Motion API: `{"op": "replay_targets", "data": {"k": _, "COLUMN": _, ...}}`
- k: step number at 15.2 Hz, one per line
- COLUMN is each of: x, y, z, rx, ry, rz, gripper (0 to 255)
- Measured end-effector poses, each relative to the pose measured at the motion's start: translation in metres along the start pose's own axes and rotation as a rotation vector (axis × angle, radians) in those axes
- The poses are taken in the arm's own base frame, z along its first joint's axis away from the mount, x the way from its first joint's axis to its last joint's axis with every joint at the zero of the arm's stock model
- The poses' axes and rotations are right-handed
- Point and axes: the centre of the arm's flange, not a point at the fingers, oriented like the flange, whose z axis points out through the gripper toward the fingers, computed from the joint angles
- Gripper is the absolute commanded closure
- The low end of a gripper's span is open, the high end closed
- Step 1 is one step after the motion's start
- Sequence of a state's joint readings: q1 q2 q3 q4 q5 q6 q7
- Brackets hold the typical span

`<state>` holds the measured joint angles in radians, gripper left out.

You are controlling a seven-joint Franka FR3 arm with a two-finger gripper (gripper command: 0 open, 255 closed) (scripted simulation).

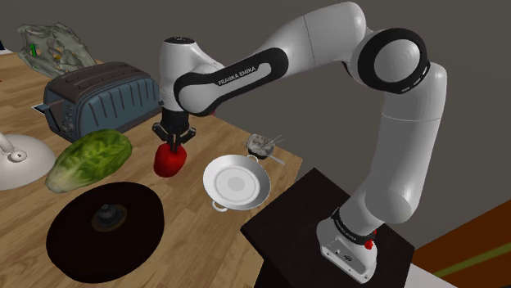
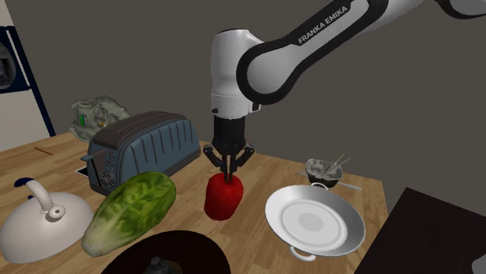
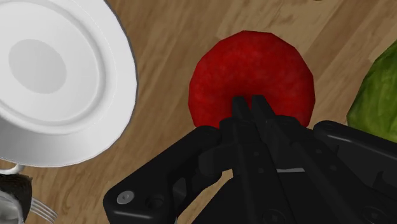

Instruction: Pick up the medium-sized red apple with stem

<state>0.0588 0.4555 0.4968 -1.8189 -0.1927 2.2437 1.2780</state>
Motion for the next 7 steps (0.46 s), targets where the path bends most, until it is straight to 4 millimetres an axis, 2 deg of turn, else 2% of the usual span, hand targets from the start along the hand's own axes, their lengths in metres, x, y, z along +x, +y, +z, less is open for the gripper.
{"op": "replay_targets", "data": {"k": 7, "x": -0.002, "y": 0.000, "z": -0.034, "rx": 0.000, "ry": 0.000, "rz": 0.000, "gripper": 255}}
